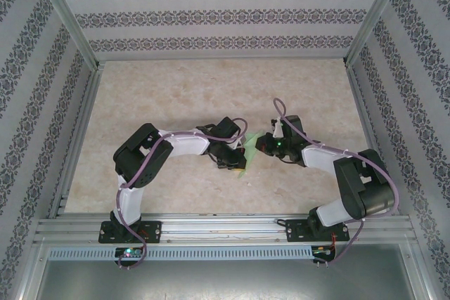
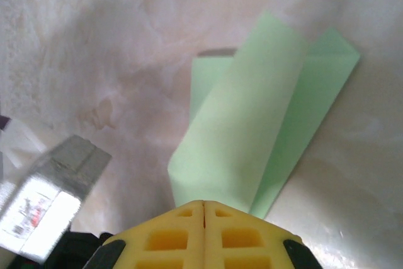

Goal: Fold a paper plane with a square sheet of paper (fold left side to right side)
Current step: Fold the wing for the fifth time at the center of the table.

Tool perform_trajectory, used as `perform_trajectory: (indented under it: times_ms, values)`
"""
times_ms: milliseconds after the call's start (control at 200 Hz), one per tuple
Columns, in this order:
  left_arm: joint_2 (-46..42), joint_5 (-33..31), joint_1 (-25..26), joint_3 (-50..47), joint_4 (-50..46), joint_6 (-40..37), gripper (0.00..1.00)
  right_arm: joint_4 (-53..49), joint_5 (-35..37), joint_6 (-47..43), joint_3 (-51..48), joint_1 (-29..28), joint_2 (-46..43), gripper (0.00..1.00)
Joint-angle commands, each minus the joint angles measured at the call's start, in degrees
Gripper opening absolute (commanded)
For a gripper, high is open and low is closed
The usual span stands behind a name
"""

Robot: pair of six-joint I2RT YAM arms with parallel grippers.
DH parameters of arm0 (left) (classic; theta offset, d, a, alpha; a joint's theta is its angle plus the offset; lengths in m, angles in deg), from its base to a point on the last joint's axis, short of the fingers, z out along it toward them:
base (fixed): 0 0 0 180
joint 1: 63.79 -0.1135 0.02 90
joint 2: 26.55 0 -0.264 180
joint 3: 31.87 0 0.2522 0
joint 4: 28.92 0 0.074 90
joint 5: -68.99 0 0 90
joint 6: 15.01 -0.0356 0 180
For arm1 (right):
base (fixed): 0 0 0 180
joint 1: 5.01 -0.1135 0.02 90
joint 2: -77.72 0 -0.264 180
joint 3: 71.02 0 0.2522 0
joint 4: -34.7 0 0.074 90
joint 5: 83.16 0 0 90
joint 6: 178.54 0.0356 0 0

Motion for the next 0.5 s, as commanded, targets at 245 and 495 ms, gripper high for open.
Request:
perform_trajectory:
  times_ms: [245, 495]
  values:
    - [5.2, -10.1, 2.0, 1.5, -12.3, -2.1, 0.01, 9.8, -3.2, 0.7, -2.3, -2.9, 5.3, 0.00]
    - [6.1, -10.4, 2.1, 2.2, -13.4, -2.0, 0.00, 11.1, -2.8, 0.4, -1.3, -3.0, 8.1, 0.00]
